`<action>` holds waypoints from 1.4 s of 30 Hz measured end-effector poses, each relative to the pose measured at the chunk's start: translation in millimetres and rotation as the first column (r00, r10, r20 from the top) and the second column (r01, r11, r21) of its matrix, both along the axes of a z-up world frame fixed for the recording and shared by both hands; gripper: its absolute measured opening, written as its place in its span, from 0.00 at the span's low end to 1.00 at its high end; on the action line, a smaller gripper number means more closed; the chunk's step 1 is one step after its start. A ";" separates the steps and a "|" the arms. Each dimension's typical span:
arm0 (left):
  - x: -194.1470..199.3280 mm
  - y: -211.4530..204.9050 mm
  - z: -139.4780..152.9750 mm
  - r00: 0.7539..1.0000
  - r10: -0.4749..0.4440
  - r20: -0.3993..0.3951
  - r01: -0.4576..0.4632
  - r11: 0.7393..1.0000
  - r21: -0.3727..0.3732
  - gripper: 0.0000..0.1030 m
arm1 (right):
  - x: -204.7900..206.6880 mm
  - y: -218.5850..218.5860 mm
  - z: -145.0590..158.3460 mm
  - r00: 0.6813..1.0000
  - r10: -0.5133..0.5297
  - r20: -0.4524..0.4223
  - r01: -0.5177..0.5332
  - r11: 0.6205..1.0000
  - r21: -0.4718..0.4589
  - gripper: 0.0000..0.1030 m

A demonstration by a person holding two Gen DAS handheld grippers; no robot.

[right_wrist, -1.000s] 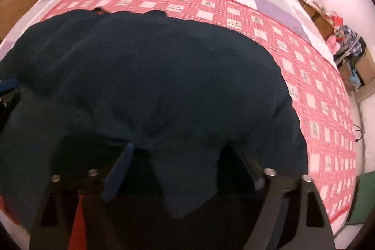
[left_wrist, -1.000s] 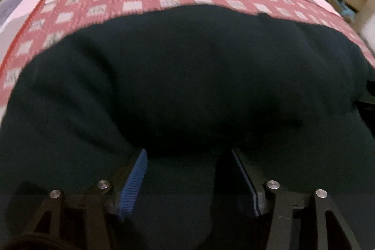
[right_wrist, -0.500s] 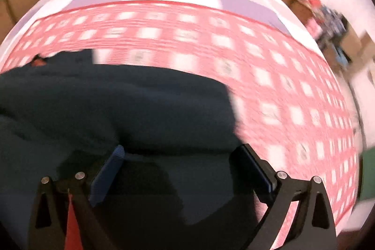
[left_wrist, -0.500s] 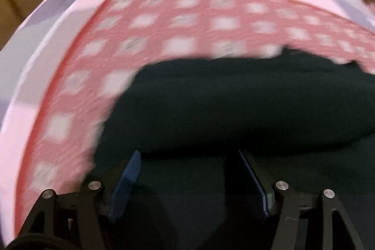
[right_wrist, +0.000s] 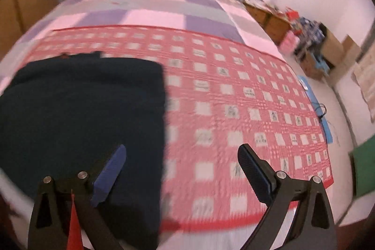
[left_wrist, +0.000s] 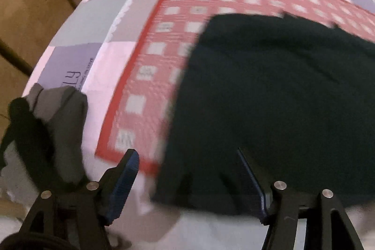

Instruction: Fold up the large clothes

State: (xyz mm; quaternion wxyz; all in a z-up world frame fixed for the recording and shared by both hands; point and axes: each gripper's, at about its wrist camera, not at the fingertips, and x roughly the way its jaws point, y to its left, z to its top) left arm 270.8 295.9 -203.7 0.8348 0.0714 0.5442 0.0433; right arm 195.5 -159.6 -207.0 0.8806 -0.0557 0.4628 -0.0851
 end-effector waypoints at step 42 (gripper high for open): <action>-173.4 -84.7 191.2 0.977 -0.184 0.107 0.197 0.971 -0.137 0.84 | -215.8 232.2 231.1 1.000 0.020 -0.013 -0.018 0.989 0.146 0.95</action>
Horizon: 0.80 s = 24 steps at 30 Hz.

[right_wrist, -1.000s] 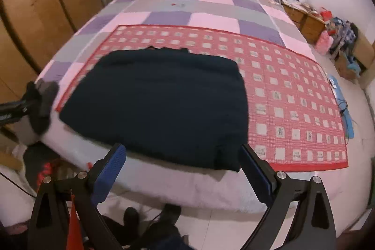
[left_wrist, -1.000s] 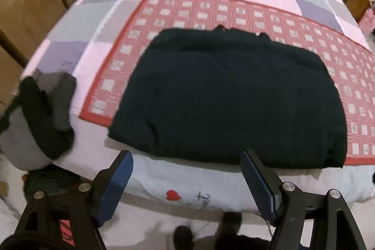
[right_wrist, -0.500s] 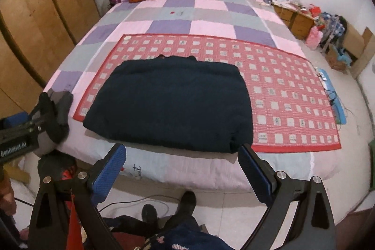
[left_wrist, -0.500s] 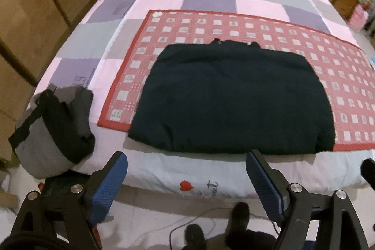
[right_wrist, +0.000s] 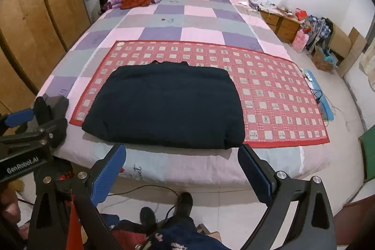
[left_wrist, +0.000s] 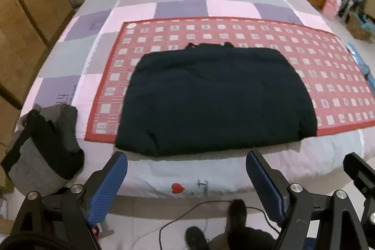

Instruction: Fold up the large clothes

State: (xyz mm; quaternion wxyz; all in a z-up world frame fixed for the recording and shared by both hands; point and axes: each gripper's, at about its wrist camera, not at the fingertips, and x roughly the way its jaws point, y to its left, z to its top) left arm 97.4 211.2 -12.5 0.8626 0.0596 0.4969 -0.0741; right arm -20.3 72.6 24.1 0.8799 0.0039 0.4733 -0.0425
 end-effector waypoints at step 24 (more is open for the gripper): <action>7.9 -25.5 -7.2 0.999 -0.019 -0.030 0.019 1.000 0.015 0.84 | 1.8 -22.1 -3.1 1.000 -0.009 -0.019 0.009 1.000 -0.014 0.95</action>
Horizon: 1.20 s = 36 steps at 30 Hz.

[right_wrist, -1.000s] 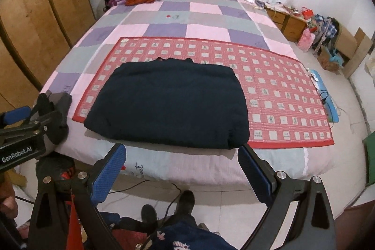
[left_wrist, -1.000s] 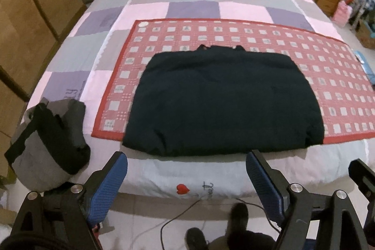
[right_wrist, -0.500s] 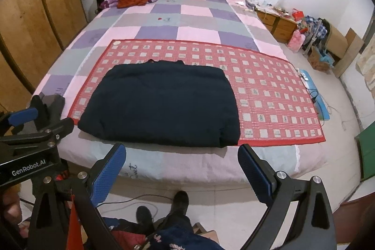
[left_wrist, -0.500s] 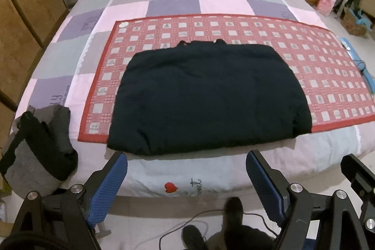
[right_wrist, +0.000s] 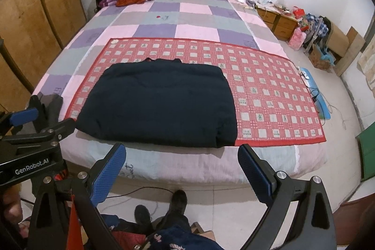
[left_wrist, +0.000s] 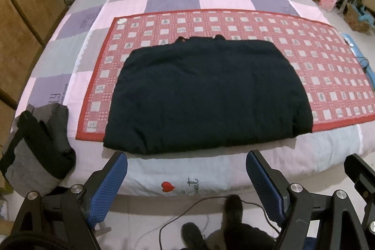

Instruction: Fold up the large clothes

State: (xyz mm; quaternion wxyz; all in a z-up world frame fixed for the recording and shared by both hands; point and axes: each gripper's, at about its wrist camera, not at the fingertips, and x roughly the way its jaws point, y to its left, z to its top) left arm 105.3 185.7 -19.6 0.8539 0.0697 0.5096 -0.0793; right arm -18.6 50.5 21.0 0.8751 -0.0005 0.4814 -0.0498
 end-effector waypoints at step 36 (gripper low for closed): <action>11.1 1.7 -7.6 1.000 0.013 -0.023 -0.013 1.000 -0.001 0.84 | 16.1 5.3 -0.5 1.000 -0.005 -0.008 0.005 1.000 0.003 0.95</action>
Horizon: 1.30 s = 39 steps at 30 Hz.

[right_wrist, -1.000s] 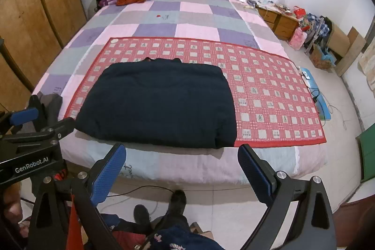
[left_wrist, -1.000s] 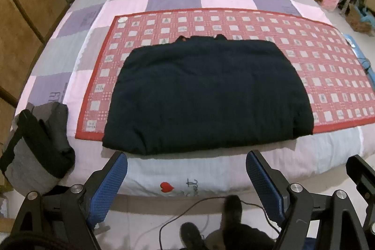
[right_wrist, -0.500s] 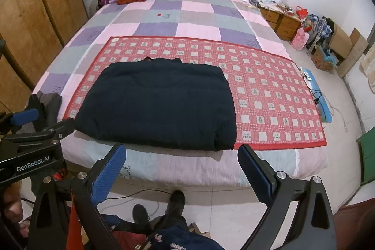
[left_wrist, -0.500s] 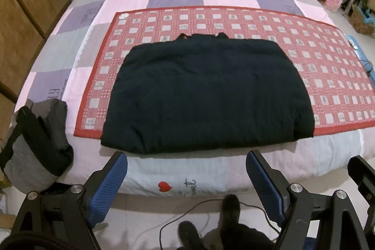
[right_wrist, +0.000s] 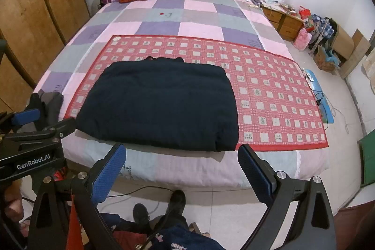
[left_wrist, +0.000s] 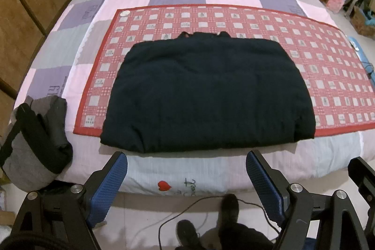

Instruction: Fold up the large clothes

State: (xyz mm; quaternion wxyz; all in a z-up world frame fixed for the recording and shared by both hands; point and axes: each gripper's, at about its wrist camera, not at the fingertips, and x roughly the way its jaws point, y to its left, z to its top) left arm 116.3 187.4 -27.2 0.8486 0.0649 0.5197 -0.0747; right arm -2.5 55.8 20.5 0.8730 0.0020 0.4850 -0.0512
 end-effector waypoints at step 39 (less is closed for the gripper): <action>4.7 3.0 -2.8 1.000 -0.009 -0.008 0.009 1.000 -0.010 0.85 | 5.6 11.0 2.7 1.000 -0.005 -0.007 0.005 1.000 0.005 0.95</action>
